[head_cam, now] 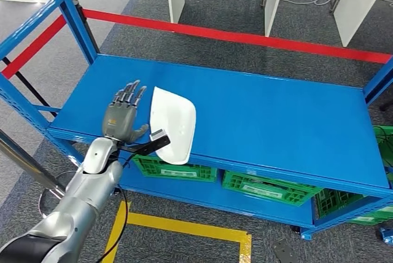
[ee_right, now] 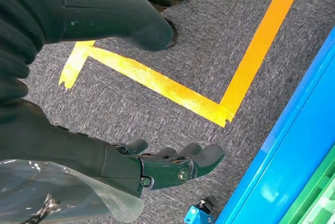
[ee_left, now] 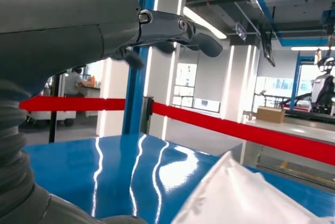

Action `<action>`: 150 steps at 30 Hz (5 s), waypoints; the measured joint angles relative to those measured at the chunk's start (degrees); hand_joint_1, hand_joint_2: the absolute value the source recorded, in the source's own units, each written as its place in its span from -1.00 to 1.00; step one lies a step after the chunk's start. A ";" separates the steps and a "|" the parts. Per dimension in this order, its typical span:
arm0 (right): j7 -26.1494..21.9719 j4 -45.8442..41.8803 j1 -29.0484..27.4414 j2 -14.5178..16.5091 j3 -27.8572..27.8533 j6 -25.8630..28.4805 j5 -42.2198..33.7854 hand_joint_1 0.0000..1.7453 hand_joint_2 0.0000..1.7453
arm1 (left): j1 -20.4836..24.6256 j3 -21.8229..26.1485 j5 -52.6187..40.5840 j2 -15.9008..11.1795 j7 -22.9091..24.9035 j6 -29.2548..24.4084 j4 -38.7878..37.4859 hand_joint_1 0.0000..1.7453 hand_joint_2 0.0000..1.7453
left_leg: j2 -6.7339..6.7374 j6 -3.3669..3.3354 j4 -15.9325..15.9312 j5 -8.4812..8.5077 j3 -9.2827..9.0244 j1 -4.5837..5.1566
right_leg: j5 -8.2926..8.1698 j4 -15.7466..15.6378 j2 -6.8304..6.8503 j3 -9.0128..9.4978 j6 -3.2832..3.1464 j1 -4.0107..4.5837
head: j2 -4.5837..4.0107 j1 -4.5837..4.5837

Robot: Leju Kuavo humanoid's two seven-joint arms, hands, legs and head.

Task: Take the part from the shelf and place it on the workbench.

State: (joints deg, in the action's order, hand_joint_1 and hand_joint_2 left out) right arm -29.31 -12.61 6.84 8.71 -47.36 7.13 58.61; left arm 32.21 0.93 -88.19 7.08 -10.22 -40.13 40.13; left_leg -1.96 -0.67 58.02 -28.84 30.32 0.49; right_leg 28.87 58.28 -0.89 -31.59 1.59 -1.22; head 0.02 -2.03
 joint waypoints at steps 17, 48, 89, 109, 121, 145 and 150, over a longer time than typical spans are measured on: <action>0.06 0.01 -0.02 0.01 0.00 -0.08 0.14 -1.00 1.00 | -0.89 -1.84 1.59 -2.05 0.52 0.00 5.94 -1.00 1.00 | 0.00 0.00 0.00 0.00 0.00 0.00 | 0.00 0.00 0.00 0.00 0.00 0.00 | 0.00 -0.01; -0.17 0.01 0.10 0.01 -0.21 -0.35 0.99 -1.00 1.00 | -1.91 -7.58 0.22 -2.71 0.46 0.00 -0.29 -1.00 1.00 | 0.00 0.00 0.00 0.00 0.00 0.01 | 0.00 0.00 0.00 0.00 0.00 0.00 | 0.01 -0.01; -0.46 0.02 -0.18 0.01 -0.42 -0.88 0.86 -1.00 1.00 | 1.44 -3.85 -1.31 -6.32 8.93 3.08 -7.54 -1.00 1.00 | 0.05 0.00 0.00 0.03 -0.03 0.00 | -0.02 0.00 -0.07 0.01 -0.01 0.00 | 0.00 -0.02; -1.46 0.02 -0.26 0.01 -1.14 -1.33 0.05 -1.00 1.00 | 9.36 -9.24 1.11 -8.00 4.60 19.94 -16.79 -1.00 1.00 | -0.04 0.07 -0.13 0.21 -0.90 0.02 | -0.08 -0.02 0.09 1.00 -0.06 0.00 | 0.00 -0.01; -1.55 0.02 -0.34 0.01 -1.54 -1.18 -0.01 -1.00 1.00 | 8.57 -9.53 8.42 -6.91 -3.77 17.46 -16.79 -1.00 1.00 | -0.05 0.07 -0.11 0.21 -0.96 0.05 | -0.10 -0.02 0.09 0.94 -0.05 -0.02 | 0.00 -0.01; -1.35 0.02 -0.81 0.01 -1.74 -0.99 1.02 -1.00 1.00 | -2.31 -3.84 26.85 1.68 -24.46 0.14 -1.38 -1.00 1.00 | -0.03 0.07 -0.03 0.21 -0.23 0.04 | -0.14 -0.02 0.04 0.21 -0.03 -0.02 | 0.00 -0.01; -1.27 0.02 -0.77 0.01 -1.78 -1.03 1.04 -1.00 1.00 | -2.25 -8.16 27.87 1.54 -21.54 3.20 -1.34 -1.00 1.00 | -0.03 0.07 -0.03 0.21 -0.22 0.03 | -0.14 -0.02 0.03 0.21 -0.03 -0.02 | 0.00 -0.01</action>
State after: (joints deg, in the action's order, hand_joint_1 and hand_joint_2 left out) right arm -30.58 -12.59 6.08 8.72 -49.14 6.09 59.65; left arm 29.96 -7.23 -60.31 8.62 -31.76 -36.93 38.79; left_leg -1.98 -0.60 57.99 -28.63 30.09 0.52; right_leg 28.73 58.26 -0.86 -31.38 1.56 -1.23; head 0.02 -2.04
